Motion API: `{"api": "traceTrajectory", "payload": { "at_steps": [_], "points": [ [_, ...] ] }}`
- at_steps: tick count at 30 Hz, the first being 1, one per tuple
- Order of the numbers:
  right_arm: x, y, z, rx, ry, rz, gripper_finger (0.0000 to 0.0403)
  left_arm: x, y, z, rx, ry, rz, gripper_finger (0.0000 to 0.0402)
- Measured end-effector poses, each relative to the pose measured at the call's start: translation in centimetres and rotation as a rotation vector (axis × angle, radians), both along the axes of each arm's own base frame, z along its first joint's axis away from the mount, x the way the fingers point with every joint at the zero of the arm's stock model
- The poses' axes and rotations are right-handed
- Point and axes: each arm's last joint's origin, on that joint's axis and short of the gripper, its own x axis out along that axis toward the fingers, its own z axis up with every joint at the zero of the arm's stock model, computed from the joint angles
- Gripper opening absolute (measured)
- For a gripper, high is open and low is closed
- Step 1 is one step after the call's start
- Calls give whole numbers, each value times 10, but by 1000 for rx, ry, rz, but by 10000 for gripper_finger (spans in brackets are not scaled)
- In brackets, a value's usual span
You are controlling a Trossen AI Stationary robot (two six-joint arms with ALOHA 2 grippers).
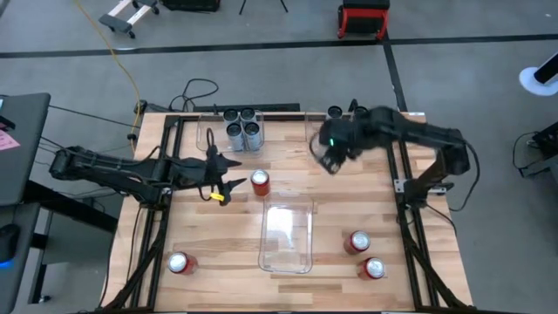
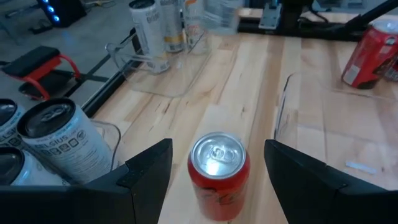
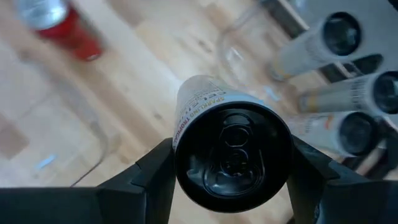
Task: Sort soda cans
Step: Put the white-yellow soda can into the top right transparent bin
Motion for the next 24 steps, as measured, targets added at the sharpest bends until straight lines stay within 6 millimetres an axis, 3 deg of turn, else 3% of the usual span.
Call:
{"api": "traceTrajectory", "payload": {
  "at_steps": [6,10,24],
  "points": [
    [-12,-58,-7,-14,72,-105,232,-2,0,-7,8,35,13,249],
    [-22,-82,-19,2,143,-150,232,-3,1,-9,10,58,50,249],
    [-23,-116,-78,92,189,-153,232,-6,2,-13,-23,90,77,249]
  ]
}}
